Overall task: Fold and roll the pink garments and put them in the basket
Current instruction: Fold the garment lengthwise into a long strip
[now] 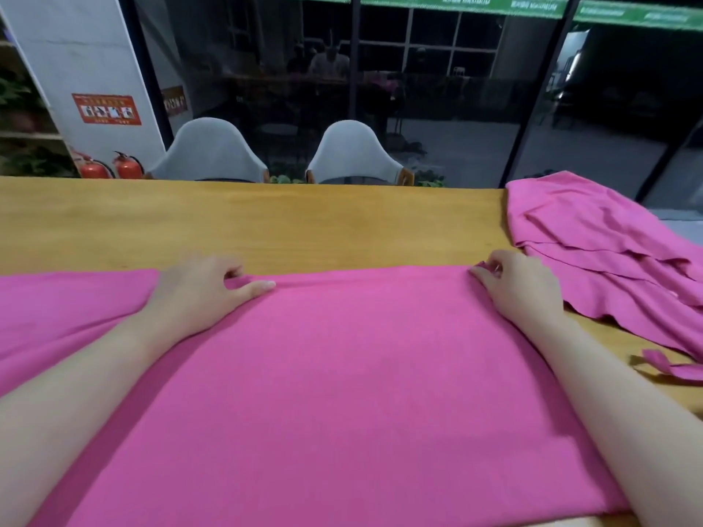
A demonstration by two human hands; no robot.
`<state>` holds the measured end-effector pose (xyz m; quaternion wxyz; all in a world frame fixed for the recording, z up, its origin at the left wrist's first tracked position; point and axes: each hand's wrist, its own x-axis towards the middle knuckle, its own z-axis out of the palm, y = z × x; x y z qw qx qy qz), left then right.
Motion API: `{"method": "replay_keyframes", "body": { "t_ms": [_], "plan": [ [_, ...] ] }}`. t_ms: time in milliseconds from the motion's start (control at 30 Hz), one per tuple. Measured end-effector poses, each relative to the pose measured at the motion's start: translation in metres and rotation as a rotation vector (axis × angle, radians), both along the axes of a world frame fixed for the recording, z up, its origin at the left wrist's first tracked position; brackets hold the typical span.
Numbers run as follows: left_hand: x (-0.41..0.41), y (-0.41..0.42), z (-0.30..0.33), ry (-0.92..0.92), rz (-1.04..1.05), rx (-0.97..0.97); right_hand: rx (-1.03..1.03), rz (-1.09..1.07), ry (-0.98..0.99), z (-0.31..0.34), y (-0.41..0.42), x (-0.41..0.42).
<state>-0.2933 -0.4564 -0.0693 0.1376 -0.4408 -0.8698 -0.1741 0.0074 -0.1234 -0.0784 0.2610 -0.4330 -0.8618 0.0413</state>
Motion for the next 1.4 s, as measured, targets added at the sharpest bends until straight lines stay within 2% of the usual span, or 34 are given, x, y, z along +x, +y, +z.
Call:
{"method": "replay_keyframes", "body": {
  "t_ms": [167, 233, 433, 600, 833, 1000, 1233, 1300, 1400],
  "plan": [
    [0.009, 0.001, 0.021, -0.030, 0.044, 0.061, -0.013, 0.005, 0.028, -0.003, 0.000, 0.001],
    [0.005, 0.005, 0.024, -0.002, 0.061, 0.011, -0.028, -0.007, 0.037, -0.004, -0.003, 0.001],
    [-0.004, 0.007, -0.001, 0.028, 0.037, -0.038, 0.002, 0.035, 0.164, 0.020, -0.003, 0.003],
    [-0.006, 0.007, -0.001, 0.044, -0.026, -0.043, -0.023, 0.037, -0.004, 0.009, 0.006, -0.006],
    [-0.009, 0.008, 0.020, 0.089, 0.003, -0.097, -0.060, -0.046, 0.026, -0.001, 0.010, -0.005],
    [-0.011, 0.013, -0.004, 0.089, -0.053, -0.080, -0.081, -0.103, 0.002, -0.001, 0.013, -0.007],
    [-0.013, 0.014, -0.003, 0.047, -0.054, -0.080, -0.093, -0.159, -0.046, -0.006, 0.017, -0.009],
    [-0.013, 0.016, -0.003, 0.047, -0.044, -0.090, -0.064, -0.151, -0.010, -0.002, 0.014, -0.007],
    [-0.016, 0.017, -0.004, 0.018, -0.045, -0.089, 0.101, -0.044, -0.013, 0.018, -0.007, -0.009]
  ]
}}
